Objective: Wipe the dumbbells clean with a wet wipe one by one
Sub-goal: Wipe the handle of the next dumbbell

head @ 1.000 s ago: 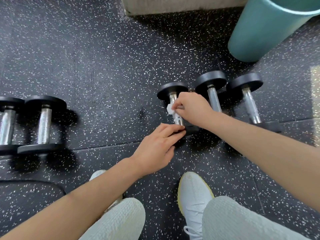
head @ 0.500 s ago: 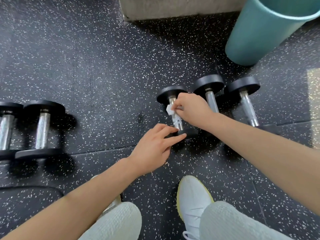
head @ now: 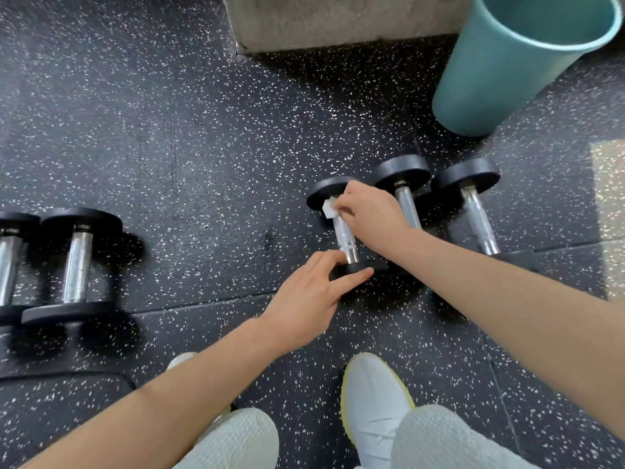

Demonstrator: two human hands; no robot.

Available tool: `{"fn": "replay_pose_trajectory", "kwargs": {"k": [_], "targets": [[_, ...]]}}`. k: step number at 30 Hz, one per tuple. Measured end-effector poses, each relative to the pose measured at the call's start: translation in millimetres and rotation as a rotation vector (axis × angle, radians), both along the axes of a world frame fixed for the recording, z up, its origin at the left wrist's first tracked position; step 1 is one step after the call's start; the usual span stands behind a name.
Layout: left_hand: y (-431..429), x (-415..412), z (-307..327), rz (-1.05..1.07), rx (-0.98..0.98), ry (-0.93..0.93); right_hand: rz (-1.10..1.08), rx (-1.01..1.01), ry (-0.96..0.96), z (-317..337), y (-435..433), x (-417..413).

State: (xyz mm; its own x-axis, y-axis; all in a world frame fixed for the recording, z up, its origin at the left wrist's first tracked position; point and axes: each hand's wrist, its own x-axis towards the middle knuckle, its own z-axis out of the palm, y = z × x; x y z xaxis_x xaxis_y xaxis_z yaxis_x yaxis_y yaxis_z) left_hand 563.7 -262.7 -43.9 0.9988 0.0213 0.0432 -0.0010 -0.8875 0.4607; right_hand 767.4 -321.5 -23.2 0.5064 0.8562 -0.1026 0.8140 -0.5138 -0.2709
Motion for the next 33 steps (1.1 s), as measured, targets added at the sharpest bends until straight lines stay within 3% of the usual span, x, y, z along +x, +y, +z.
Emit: {"fn": "replay_pose_trajectory", "kwargs": {"k": [8, 14, 18, 24, 33], "targets": [[15, 14, 7, 0.183, -0.114, 0.063, 0.163, -0.126, 0.009, 11, -19, -7], [11, 12, 3, 0.239, -0.075, 0.098, 0.044, -0.057, -0.111, 0, 3, 4], [11, 10, 2, 0.218, -0.059, 0.091, 0.0, -0.024, -0.083, 2, -11, -7], [9, 15, 2, 0.171, 0.001, 0.035, 0.105, -0.119, -0.054, 3, -22, -14], [4, 26, 7, 0.13, 0.091, 0.086, 0.014, -0.084, -0.025, 3, -14, 9]]}}
